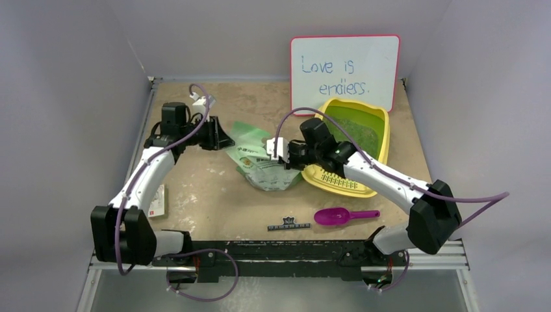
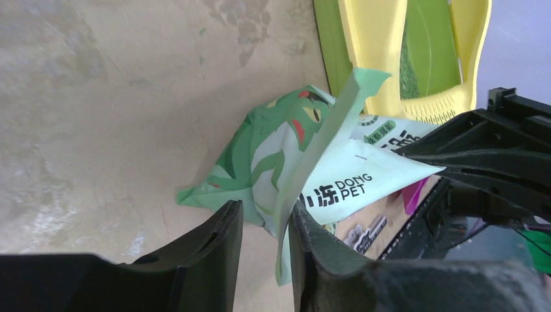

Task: Fill the litter box with clean litter
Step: Close the cat litter bag at the center of the board.

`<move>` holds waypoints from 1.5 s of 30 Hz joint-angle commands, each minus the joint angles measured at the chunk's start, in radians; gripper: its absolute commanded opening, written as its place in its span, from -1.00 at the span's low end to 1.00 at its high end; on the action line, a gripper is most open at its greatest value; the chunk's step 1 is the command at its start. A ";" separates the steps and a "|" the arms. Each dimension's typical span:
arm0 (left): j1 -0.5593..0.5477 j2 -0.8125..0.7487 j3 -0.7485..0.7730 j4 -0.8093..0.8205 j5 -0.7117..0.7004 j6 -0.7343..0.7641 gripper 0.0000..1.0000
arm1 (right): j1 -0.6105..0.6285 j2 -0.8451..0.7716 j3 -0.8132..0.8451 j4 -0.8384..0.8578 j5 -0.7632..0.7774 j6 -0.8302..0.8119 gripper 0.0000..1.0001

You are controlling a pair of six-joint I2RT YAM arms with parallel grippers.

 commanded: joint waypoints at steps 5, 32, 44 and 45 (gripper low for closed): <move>0.011 -0.323 -0.081 0.289 -0.097 0.096 -0.14 | -0.175 0.020 0.078 0.003 -0.352 0.170 -1.00; -0.018 0.055 -0.099 0.528 0.194 -0.327 -0.40 | -0.217 -0.034 0.027 0.043 -0.320 0.152 -1.00; 0.012 0.147 -0.221 1.446 0.285 -1.189 -1.00 | -0.216 -0.075 -0.034 0.061 -0.231 0.131 -1.00; 0.014 0.154 -0.223 1.541 0.283 -1.239 -1.00 | -0.216 -0.076 -0.039 0.063 -0.227 0.131 -1.00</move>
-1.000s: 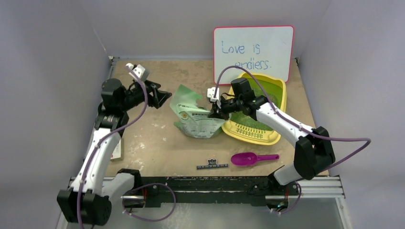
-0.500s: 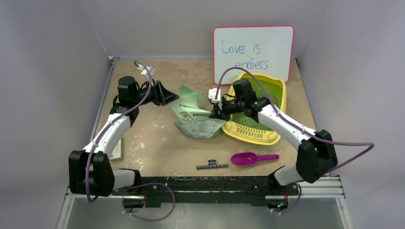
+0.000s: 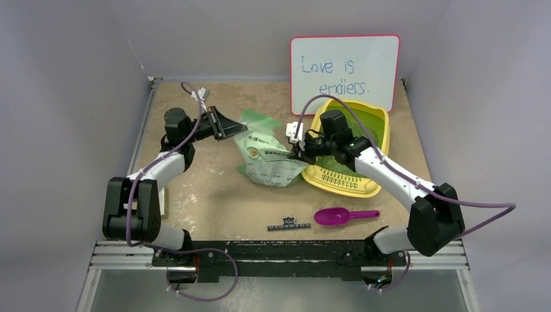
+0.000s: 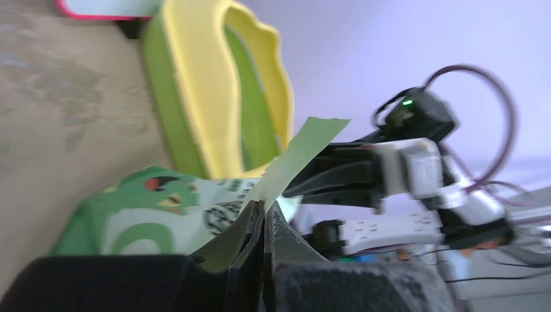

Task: Fill the litter box with clean litter
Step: Close the cat litter bag at the center of the board.

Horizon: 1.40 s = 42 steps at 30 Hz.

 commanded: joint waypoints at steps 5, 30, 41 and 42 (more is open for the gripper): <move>0.034 0.035 -0.031 0.808 0.034 -0.674 -1.00 | -0.013 -0.063 -0.036 0.063 0.077 0.010 -1.00; 0.028 -0.278 -0.037 -0.059 -0.010 0.196 0.31 | -0.012 -0.101 -0.072 0.167 0.065 0.047 -1.00; 0.042 -0.387 0.041 -0.409 -0.065 0.611 0.34 | -0.011 -0.076 -0.050 0.154 0.065 0.056 -1.00; 0.041 -0.408 0.029 -0.419 -0.058 0.666 0.34 | -0.012 -0.074 -0.050 0.154 0.063 0.057 -1.00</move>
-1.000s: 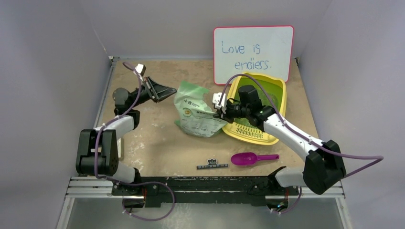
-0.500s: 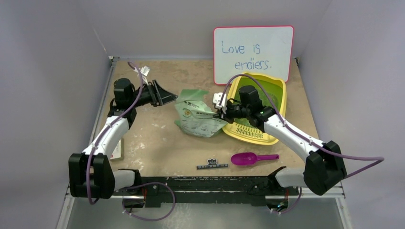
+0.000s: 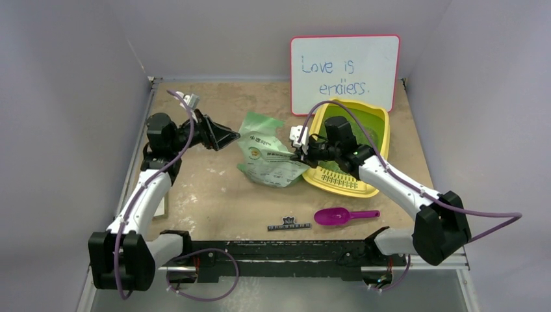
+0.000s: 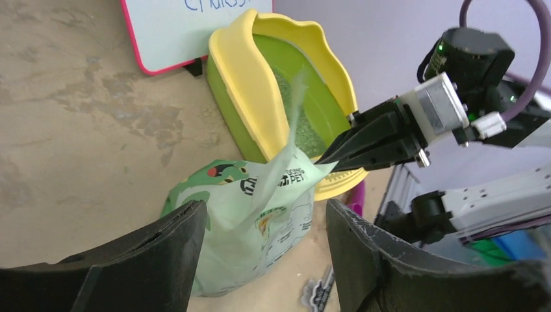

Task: Fill the litter box with clean litter
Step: Close the cat litter bag at the center of the board.

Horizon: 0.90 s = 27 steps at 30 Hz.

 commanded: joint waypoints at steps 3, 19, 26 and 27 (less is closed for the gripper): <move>0.005 -0.136 0.012 -0.217 0.027 0.491 0.36 | -0.012 0.006 0.057 0.044 -0.004 0.010 -1.00; -0.167 0.171 0.090 0.124 0.026 0.240 0.44 | -0.011 -0.020 0.053 0.003 0.005 -0.006 -1.00; -0.148 0.303 0.268 -0.207 0.207 0.359 -1.00 | -0.012 -0.029 0.040 -0.004 0.001 -0.011 -1.00; -0.139 0.327 0.302 -0.343 0.236 0.429 -1.00 | -0.012 -0.027 0.040 -0.005 0.002 -0.012 -1.00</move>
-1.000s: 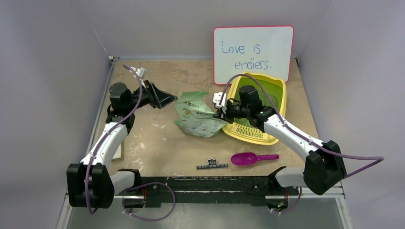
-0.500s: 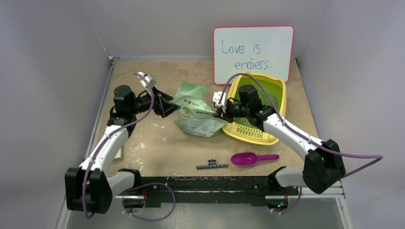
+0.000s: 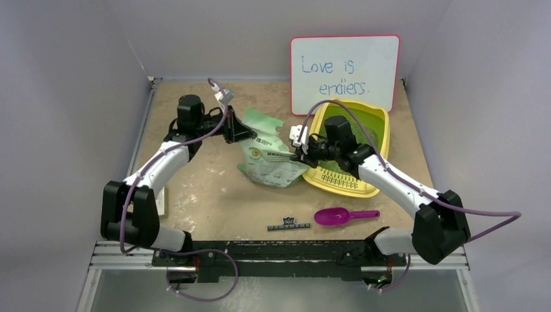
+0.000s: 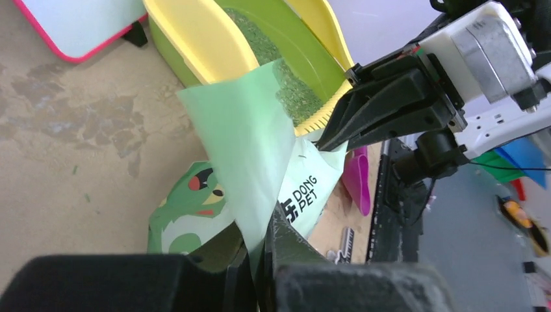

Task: Fill the litter box with clean litter
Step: Close the cat litter bag at the center of the board.

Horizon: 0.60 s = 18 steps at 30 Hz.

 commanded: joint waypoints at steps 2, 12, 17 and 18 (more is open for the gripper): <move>0.058 0.103 0.214 -0.545 0.209 0.309 -1.00 | -0.010 -0.034 0.031 0.010 0.006 -0.014 -1.00; 0.200 0.440 0.506 -1.702 0.356 1.177 -1.00 | -0.001 -0.066 0.006 0.065 0.100 -0.019 -1.00; 0.228 0.411 0.488 -1.703 0.334 1.197 -1.00 | 0.007 -0.055 0.016 0.048 0.100 -0.025 -1.00; 0.239 0.390 0.491 -1.702 0.333 1.204 -1.00 | 0.007 -0.053 0.015 0.048 0.101 -0.023 -1.00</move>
